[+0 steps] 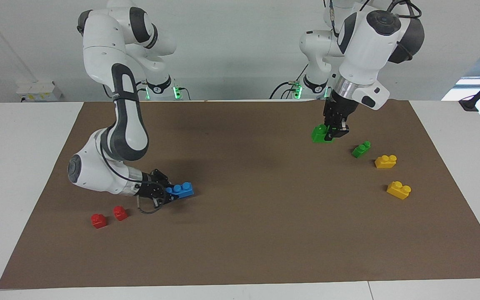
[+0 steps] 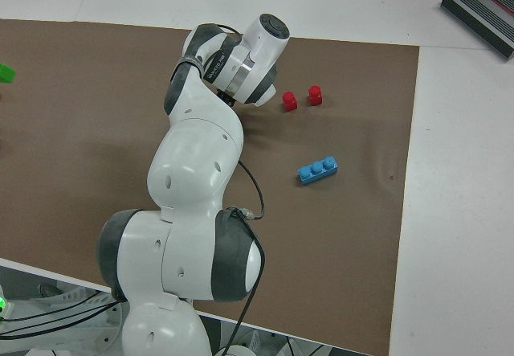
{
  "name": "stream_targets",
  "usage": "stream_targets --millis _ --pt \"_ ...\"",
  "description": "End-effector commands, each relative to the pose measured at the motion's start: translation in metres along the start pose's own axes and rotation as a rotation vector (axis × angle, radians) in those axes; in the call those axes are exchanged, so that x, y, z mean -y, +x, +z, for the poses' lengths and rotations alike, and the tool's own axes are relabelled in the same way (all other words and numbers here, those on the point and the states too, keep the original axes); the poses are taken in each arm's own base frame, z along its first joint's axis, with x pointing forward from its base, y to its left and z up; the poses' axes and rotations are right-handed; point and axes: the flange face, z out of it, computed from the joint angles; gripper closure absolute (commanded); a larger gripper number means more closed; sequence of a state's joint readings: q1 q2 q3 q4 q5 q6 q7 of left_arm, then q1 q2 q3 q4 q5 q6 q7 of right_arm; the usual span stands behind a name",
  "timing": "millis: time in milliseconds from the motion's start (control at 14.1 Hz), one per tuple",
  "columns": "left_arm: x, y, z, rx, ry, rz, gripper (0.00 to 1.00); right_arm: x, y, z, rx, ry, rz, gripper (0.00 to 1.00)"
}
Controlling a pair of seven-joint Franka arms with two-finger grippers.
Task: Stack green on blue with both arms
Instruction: 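Lift the green brick with the left gripper while the right gripper carries the blue brick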
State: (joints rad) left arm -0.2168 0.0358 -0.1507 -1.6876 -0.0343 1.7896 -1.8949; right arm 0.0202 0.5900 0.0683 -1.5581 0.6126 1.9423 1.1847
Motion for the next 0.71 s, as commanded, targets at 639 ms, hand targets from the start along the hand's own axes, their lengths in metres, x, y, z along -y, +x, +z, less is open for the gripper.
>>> stream_targets --millis 639 --pt "0.033 -0.085 0.044 0.019 0.043 0.021 1.0 0.002 -0.147 0.111 -0.047 0.18 0.163 1.0"
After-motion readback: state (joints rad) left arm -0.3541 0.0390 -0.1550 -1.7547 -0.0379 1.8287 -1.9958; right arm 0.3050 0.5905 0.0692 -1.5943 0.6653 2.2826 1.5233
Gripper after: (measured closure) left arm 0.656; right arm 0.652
